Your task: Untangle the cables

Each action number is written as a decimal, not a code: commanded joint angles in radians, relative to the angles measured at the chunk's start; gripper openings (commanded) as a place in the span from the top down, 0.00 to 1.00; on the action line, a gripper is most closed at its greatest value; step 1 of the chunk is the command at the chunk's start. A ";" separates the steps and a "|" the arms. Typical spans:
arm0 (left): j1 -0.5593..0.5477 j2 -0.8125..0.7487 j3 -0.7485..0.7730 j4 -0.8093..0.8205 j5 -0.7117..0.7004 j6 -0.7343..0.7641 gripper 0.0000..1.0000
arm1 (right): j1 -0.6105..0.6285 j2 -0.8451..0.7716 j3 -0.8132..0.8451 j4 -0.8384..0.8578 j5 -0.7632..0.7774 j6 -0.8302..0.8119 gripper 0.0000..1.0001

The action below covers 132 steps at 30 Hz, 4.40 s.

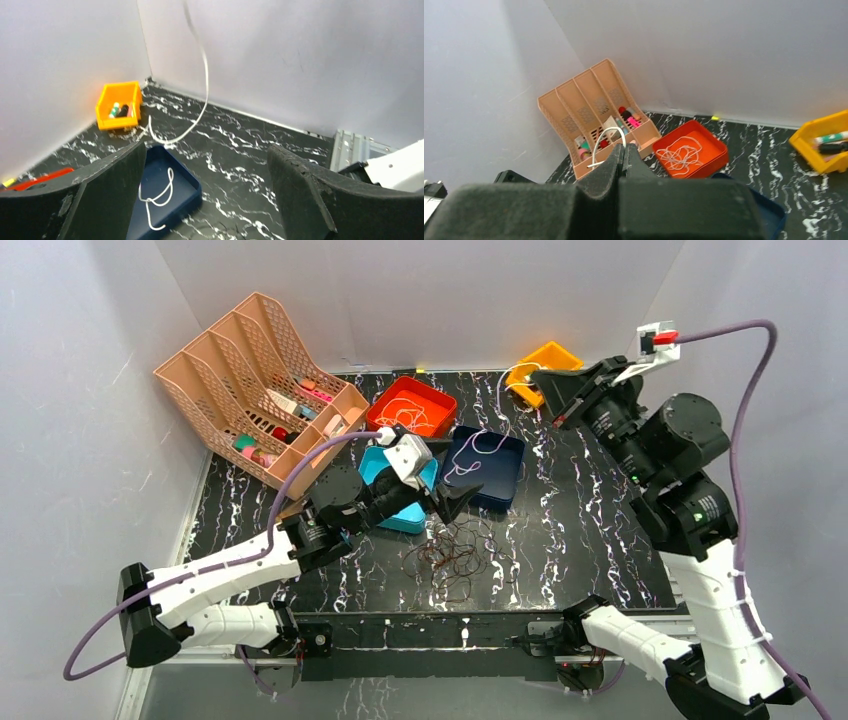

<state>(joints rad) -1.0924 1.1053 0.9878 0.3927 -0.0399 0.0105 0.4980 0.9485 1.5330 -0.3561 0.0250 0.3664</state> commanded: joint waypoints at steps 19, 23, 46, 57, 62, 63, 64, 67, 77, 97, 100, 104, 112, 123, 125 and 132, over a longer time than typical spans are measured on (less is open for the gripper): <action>-0.002 0.210 -0.013 0.425 0.095 0.358 0.17 | 0.004 -0.007 -0.069 0.108 -0.069 0.217 1.00; -0.002 0.255 0.004 0.462 0.048 0.348 0.28 | 0.004 -0.011 -0.071 0.108 -0.075 0.223 1.00; 0.000 0.203 0.065 0.215 -0.128 0.216 1.00 | 0.004 -0.055 -0.148 0.092 -0.008 0.201 0.99; 0.188 0.213 0.314 -0.216 -0.047 0.026 1.00 | 0.003 -0.102 -0.324 0.001 0.095 0.165 0.79; 0.263 0.257 0.393 -0.277 -0.001 0.009 1.00 | 0.004 -0.132 -0.375 -0.020 0.100 0.157 0.65; 0.274 0.271 0.411 -0.286 0.008 0.009 1.00 | 0.004 -0.138 -0.384 -0.023 0.098 0.155 0.63; 0.284 0.290 0.427 -0.293 0.016 0.009 1.00 | 0.003 -0.143 -0.392 -0.026 0.096 0.153 0.59; 0.317 0.336 0.478 -0.315 0.031 0.010 1.00 | 0.004 -0.158 -0.411 -0.040 0.089 0.149 0.53; 0.460 0.498 0.629 -0.329 0.127 0.028 1.00 | 0.004 -0.226 -0.502 -0.093 0.065 0.167 0.52; 0.651 0.784 0.757 -0.260 0.315 0.032 1.00 | 0.003 -0.251 -0.550 -0.123 0.085 0.151 0.51; 0.660 0.813 0.754 -0.247 0.317 0.038 1.00 | 0.004 -0.262 -0.564 -0.123 0.088 0.158 0.51; 0.670 0.830 0.726 -0.217 0.321 0.036 1.00 | 0.003 -0.262 -0.568 -0.129 0.092 0.160 0.51; 0.675 0.863 0.666 -0.204 0.329 0.022 1.00 | 0.004 -0.251 -0.564 -0.125 0.085 0.159 0.50; 0.675 0.978 0.723 -0.338 0.288 0.013 1.00 | 0.003 -0.252 -0.580 -0.122 0.077 0.166 0.50; 0.677 1.003 0.742 -0.363 0.276 0.010 1.00 | 0.004 -0.251 -0.581 -0.123 0.075 0.167 0.50; 0.683 1.083 0.807 -0.424 0.259 -0.002 1.00 | 0.003 -0.250 -0.586 -0.128 0.071 0.168 0.50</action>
<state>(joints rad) -0.4206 2.1895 1.7237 0.0105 0.2279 0.0223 0.4980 0.7048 0.9508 -0.5224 0.1013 0.5247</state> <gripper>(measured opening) 0.012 0.494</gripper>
